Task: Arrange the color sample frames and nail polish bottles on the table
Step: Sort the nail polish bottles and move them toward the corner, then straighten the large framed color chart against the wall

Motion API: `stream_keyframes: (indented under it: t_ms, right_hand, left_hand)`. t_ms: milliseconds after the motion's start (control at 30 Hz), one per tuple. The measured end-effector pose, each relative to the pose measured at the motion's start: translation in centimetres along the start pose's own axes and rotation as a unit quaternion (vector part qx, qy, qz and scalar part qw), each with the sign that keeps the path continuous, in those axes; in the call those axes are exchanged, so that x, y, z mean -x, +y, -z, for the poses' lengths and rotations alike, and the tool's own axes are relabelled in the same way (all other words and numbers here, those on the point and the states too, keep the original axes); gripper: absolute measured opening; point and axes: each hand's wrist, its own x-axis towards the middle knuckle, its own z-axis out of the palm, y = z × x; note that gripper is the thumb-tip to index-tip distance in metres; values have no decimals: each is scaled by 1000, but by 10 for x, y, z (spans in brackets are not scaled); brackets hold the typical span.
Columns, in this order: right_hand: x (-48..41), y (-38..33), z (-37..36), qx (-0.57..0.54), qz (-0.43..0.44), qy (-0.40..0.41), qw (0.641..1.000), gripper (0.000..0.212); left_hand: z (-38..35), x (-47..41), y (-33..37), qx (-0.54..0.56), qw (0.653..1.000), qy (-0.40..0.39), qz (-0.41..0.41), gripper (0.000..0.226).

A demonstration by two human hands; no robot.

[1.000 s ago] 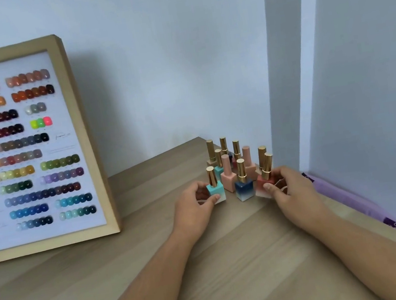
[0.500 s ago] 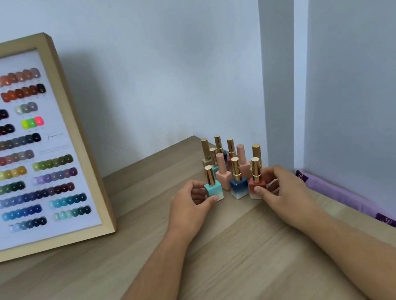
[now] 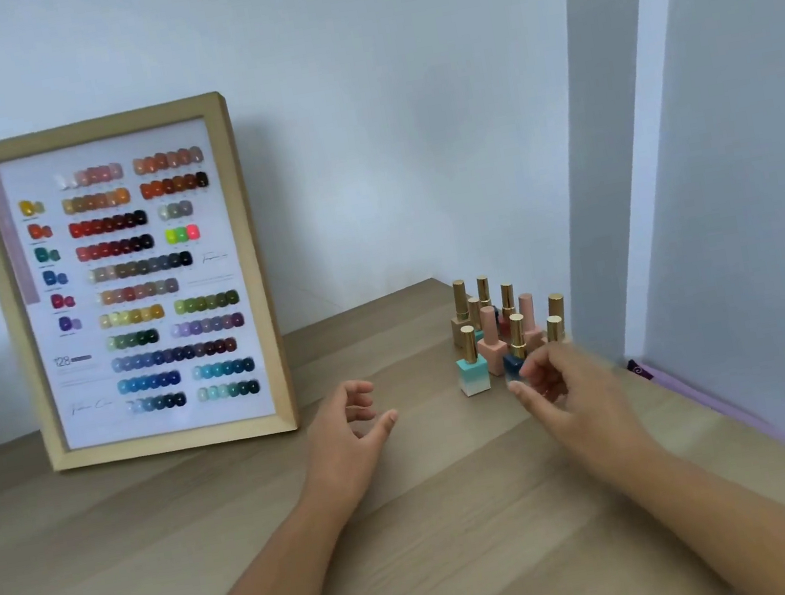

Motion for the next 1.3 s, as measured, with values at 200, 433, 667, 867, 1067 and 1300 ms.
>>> stream_keyframes:
  t_ms: [200, 433, 667, 867, 1067, 1300]
  right_hand:
    - [-20, -54, -72, -78, 48, -33, 995, 11]
    - [-42, -92, -179, -162, -2, -71, 984, 37]
    - [-65, -86, -234, -165, 0, -53, 985, 59]
    - [-81, -86, -245, -183, 38, -27, 982, 55]
    - [-90, -82, -256, -170, 50, 14, 984, 49]
    - [-101, -76, -258, -120, 51, 41, 991, 47]
  left_hand:
    - [90, 5, -30, -42, 994, 99, 27, 32]
    - [181, 15, -84, -122, 973, 185, 70, 51]
    - [220, -11, -133, -73, 968, 217, 101, 73]
    - [239, -54, -157, -52, 964, 246, 93, 85]
    - [259, -83, -173, 24, 965, 234, 116, 79]
    - [262, -94, -175, 22, 970, 210, 119, 47]
